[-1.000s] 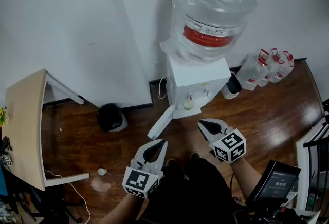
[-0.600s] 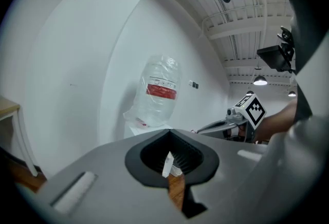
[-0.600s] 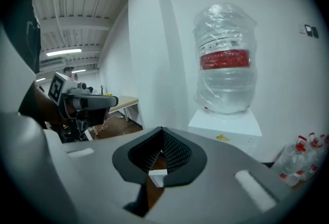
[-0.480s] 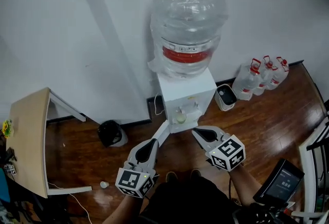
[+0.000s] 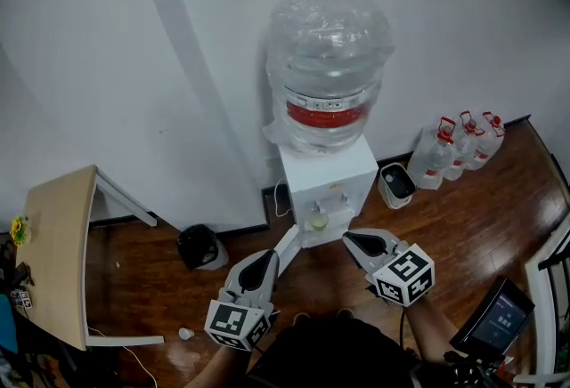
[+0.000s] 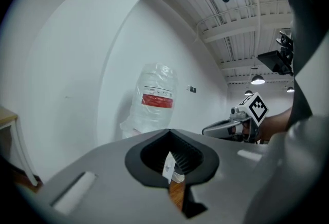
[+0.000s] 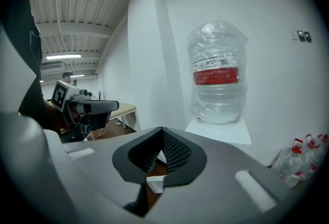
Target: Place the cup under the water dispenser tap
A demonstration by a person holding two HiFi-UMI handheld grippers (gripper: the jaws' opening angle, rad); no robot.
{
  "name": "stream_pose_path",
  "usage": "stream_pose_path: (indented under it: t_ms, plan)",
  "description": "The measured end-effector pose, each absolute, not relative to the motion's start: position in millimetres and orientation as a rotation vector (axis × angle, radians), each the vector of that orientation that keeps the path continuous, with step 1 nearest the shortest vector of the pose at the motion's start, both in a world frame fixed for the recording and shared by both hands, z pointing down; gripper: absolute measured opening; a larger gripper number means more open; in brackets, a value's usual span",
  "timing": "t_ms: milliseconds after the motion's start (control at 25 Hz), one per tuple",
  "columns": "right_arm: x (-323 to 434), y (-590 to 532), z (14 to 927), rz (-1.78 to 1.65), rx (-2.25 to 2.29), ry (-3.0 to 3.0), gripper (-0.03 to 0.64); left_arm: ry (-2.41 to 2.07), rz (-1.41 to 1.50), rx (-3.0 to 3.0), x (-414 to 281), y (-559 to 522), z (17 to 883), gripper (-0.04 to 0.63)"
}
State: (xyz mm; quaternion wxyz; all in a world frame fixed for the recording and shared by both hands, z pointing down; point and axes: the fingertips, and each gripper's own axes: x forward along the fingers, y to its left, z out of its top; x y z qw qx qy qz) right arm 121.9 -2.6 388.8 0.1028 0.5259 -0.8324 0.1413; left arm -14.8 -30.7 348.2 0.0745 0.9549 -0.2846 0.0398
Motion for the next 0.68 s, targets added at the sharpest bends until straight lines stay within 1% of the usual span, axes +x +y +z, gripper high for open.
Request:
stream_pose_path:
  t_ms: [480,680]
  plan:
    - [128.2,11.9,396.0,0.453,1.584,-2.413,0.0,-0.832,0.14,2.847,-13.8,-19.0,354.1,0.02]
    - [135.6,2.2,408.1,0.457,1.595,-2.419,0.0,-0.838,0.137,2.84,-10.5,-30.8,358.0,0.02]
